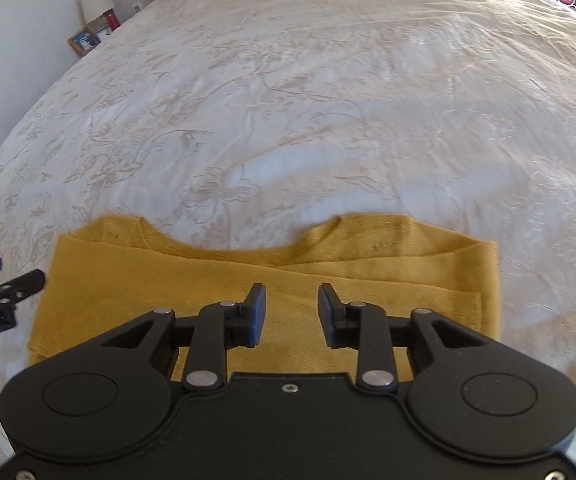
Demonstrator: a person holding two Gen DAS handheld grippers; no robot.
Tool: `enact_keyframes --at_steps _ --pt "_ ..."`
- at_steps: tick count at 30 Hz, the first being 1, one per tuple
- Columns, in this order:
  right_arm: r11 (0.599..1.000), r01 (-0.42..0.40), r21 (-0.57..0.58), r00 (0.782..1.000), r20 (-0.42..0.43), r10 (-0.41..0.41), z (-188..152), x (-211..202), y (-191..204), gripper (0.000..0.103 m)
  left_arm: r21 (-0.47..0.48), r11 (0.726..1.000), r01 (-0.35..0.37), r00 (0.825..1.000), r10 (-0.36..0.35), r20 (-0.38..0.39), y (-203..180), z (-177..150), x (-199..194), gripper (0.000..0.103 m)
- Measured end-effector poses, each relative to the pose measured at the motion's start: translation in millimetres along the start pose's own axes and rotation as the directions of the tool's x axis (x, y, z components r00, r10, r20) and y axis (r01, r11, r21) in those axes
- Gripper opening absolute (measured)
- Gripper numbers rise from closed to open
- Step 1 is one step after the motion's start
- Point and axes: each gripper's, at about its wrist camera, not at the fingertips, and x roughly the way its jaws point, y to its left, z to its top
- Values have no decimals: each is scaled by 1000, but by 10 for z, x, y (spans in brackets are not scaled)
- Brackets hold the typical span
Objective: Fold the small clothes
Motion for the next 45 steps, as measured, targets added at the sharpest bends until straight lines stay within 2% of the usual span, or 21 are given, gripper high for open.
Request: enact_keyframes --at_steps 2,5,7,10,11,12,15,21,24,27,29,32,34,37,40,45 --pt "1000 5 -16 999 -36 -5 -15 155 91 55 7 1000 6 999 -6 -42 -70 -13 143 88" --pt "996 58 -75 992 -107 -65 -135 385 155 57 48 999 5 992 1 -123 -134 -136 328 88" --pt "992 66 -111 994 -81 -75 -212 384 152 59 80 997 -10 980 25 -197 -103 -252 462 90" --pt "989 75 -130 993 -85 -86 -259 310 117 67 1 1000 21 980 -21 -199 99 -359 442 90" --pt "988 87 -130 991 -94 -99 -278 295 97 79 -12 1000 23 978 -25 -206 146 -381 432 91" --pt "988 98 -123 988 -108 -112 -303 287 63 88 -24 999 25 978 -29 -207 189 -405 410 90" --pt "992 97 -83 987 -121 -107 -385 208 -27 88 -47 999 21 976 -31 -217 275 -486 320 90" --pt "987 126 -99 975 -169 -142 -612 121 -79 89 -27 999 20 970 -26 -242 345 -681 168 91" --pt "986 135 -93 975 -166 -149 -627 16 -54 88 -30 999 11 969 -18 -247 384 -687 75 90" --pt "995 85 -52 994 -70 -88 -519 -166 24 88 -18 1000 -16 975 11 -223 402 -688 -101 88" --pt "995 71 -67 997 -24 -73 -400 -178 152 88 -25 999 -24 979 18 -202 421 -727 -240 88" --pt "998 56 -37 997 -55 -58 -233 25 291 89 -55 998 -24 980 12 -200 464 -795 -424 88" --pt "996 82 -24 992 -92 -84 -205 224 358 89 -71 997 -27 979 12 -202 486 -846 -533 88" --pt "988 143 -51 973 -173 -150 -322 432 422 89 -93 995 -33 979 14 -203 529 -922 -668 88" --pt "977 168 -129 966 -178 -189 -518 393 493 93 -100 994 -33 977 11 -211 555 -994 -746 88" --pt "984 144 -102 974 -162 -159 -661 160 391 93 -116 993 -11 975 -16 -223 629 -1108 -820 88"
